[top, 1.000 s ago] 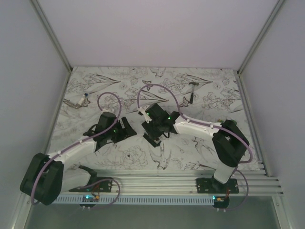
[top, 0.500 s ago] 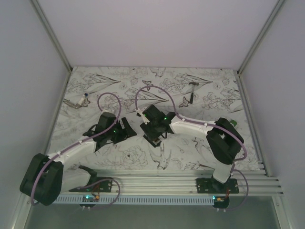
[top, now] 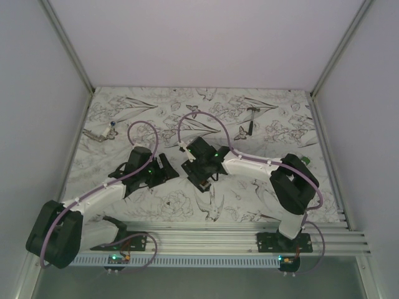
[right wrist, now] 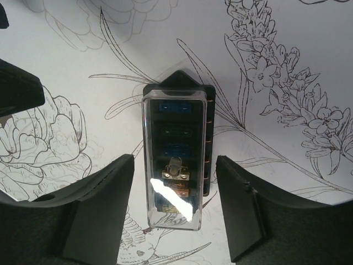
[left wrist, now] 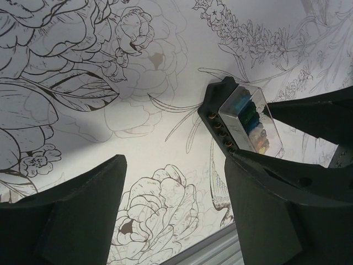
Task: Snap on the fuse box
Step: Close the fuse box cover on the fuse box base.
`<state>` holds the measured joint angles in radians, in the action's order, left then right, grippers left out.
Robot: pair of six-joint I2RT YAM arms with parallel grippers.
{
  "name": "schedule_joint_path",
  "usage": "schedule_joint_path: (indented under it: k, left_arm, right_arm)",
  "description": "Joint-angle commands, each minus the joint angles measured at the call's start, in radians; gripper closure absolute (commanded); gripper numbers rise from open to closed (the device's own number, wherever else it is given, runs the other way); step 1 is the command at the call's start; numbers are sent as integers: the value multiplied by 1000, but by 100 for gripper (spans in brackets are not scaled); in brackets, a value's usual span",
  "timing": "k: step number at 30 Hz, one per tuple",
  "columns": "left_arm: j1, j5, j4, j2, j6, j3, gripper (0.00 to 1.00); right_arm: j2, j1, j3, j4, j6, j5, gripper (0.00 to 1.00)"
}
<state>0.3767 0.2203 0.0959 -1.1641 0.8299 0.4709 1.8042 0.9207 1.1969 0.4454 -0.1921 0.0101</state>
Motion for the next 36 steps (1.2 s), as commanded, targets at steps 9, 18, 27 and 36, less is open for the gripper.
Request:
schedule_joint_path:
  k: [9,18,27,36]
  left_arm:
    - [10,96,-24,-90,-54,127,30]
    - [52,142,-59,-253,-196,281,36]
    - [119,139,-157,-359,-306,392,42]
    - [163,134,-210,-425,-334,438,48]
  right_arm:
    - [-216,-16,-98,-28,-146,45,30]
    - [-380,-90,-296,-148,-426,-38,45]
    - [-385,-107,-385,-263,-527,-58,57]
    - [-345,-119,-417,-285,-560,-84,61]
